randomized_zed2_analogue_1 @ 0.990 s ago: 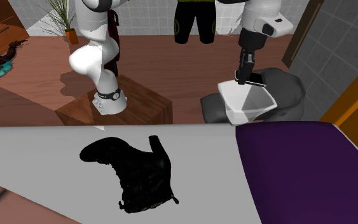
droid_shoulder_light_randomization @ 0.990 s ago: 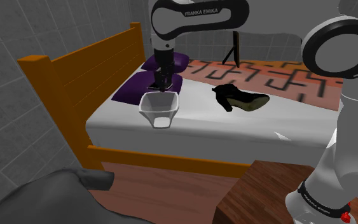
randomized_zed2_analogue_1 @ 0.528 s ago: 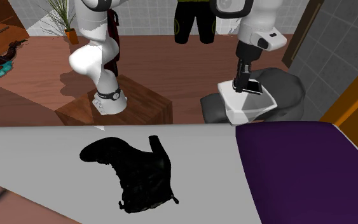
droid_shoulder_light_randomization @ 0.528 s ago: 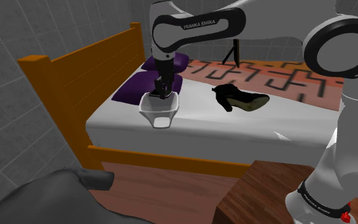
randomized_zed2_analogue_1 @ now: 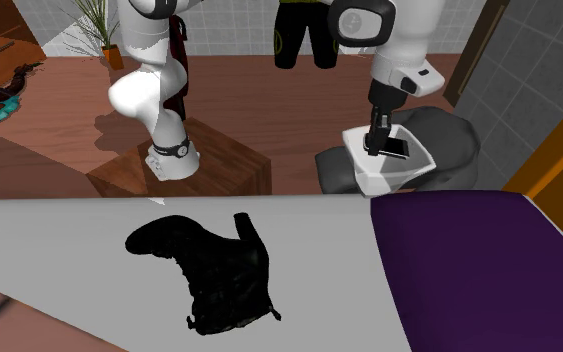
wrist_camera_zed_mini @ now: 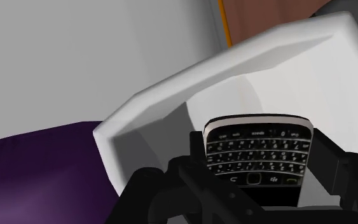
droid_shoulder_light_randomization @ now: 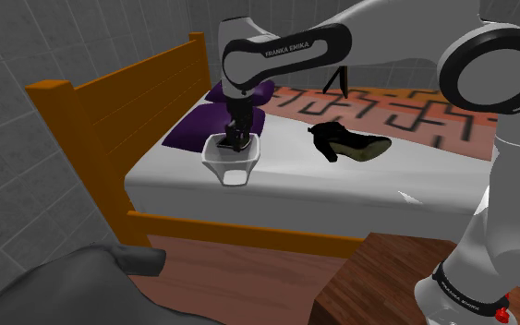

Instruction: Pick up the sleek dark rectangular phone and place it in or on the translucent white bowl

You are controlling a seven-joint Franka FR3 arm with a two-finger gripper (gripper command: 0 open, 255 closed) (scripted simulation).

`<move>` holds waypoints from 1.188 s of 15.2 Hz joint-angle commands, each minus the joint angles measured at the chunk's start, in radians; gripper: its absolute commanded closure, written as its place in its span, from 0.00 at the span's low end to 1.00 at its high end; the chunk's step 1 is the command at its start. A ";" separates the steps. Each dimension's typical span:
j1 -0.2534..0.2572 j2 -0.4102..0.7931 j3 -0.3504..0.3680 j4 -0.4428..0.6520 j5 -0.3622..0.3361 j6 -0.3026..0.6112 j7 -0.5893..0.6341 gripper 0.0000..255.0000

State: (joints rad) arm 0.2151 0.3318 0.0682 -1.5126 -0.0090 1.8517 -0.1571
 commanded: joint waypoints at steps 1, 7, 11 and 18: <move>0.000 0.000 0.000 -0.001 0.000 0.001 0.000 1.00; 0.000 0.000 0.000 -0.001 0.000 0.001 0.000 0.00; 0.000 -0.003 0.000 0.029 0.000 -0.031 0.000 0.00; 0.001 -0.001 0.000 0.125 0.000 -0.125 0.000 0.00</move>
State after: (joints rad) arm 0.2159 0.3306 0.0686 -1.3898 -0.0088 1.7286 -0.1571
